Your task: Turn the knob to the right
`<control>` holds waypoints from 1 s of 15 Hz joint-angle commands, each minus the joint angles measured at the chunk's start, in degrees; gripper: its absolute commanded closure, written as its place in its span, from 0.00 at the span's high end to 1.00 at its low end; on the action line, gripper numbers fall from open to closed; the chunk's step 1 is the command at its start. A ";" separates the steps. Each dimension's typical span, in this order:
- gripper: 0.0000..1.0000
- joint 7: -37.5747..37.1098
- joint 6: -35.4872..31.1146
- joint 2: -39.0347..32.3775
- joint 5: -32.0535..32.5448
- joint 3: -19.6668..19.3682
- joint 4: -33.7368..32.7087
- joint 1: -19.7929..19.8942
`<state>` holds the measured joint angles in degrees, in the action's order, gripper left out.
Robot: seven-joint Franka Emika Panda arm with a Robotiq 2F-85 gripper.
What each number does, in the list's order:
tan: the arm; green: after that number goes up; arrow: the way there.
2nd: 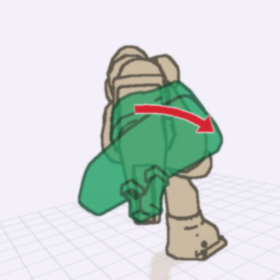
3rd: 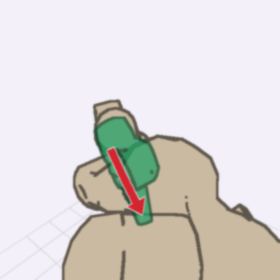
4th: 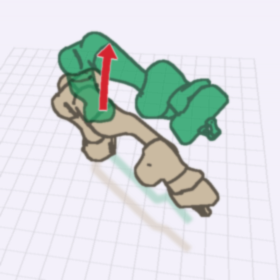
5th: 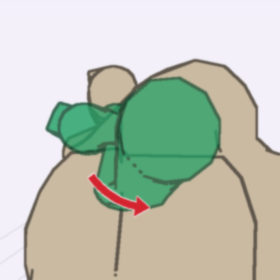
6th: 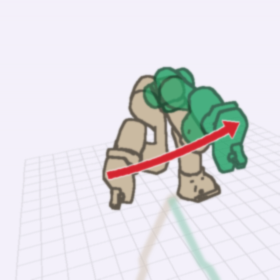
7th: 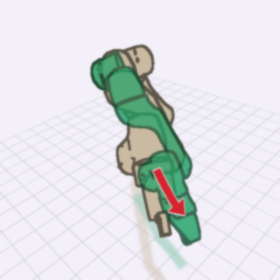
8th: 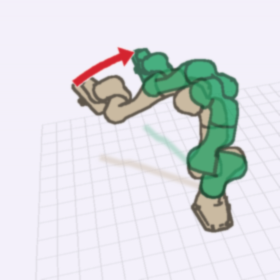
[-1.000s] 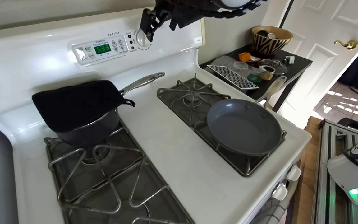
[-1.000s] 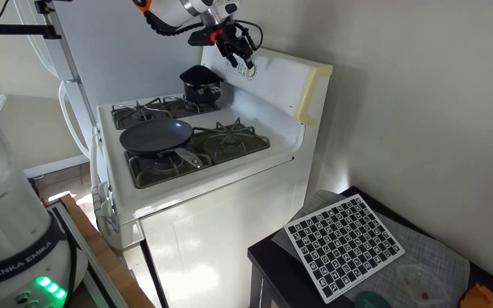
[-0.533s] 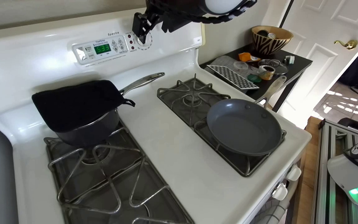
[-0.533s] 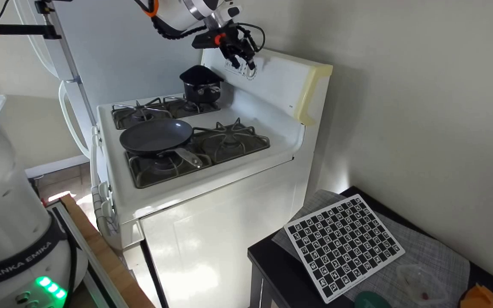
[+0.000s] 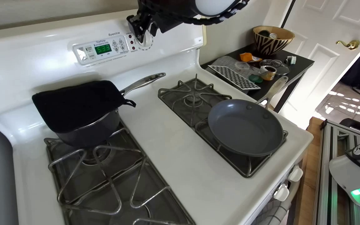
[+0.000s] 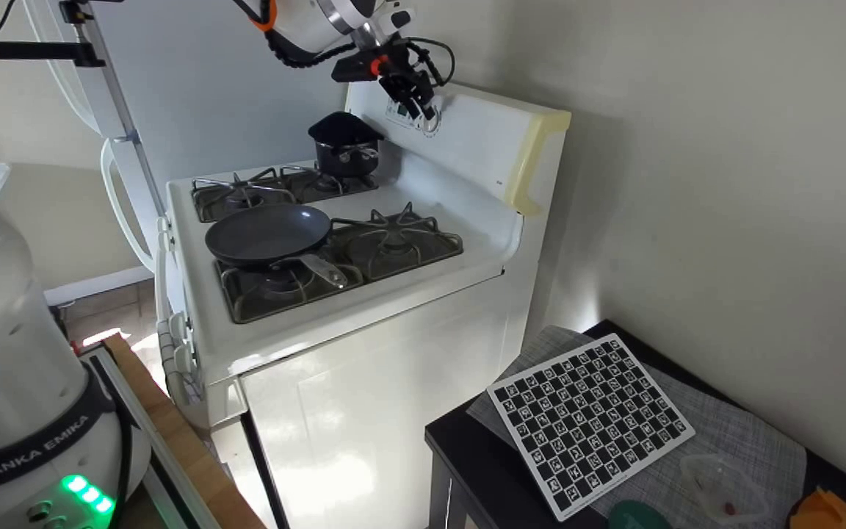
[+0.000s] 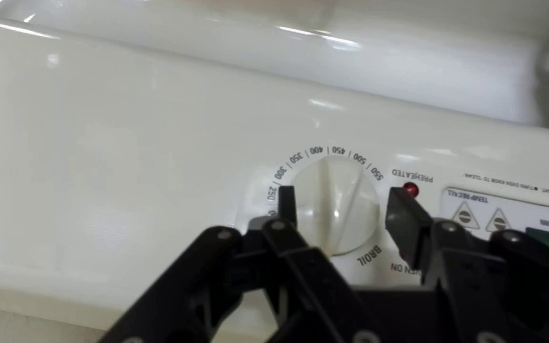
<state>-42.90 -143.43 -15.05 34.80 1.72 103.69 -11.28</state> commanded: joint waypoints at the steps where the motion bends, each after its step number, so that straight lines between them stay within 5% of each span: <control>1: 0.35 -1.99 -0.20 -1.35 1.55 -1.56 -1.43 -1.63; 2: 0.20 -2.01 -0.18 -1.43 1.54 -1.70 -1.47 -1.76; 4: 0.22 -2.07 -0.13 -1.57 1.43 -1.92 -1.51 -1.98; 5: 0.08 -2.10 -0.06 -1.61 1.46 -2.03 -1.56 -2.10; 8: 0.00 -2.42 0.06 -1.48 1.47 -2.27 -1.48 -2.25; 15: 0.01 -4.66 -1.53 -1.16 -1.55 -2.00 -0.50 -1.58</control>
<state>-45.32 -143.34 -15.49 34.61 0.15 103.09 -12.71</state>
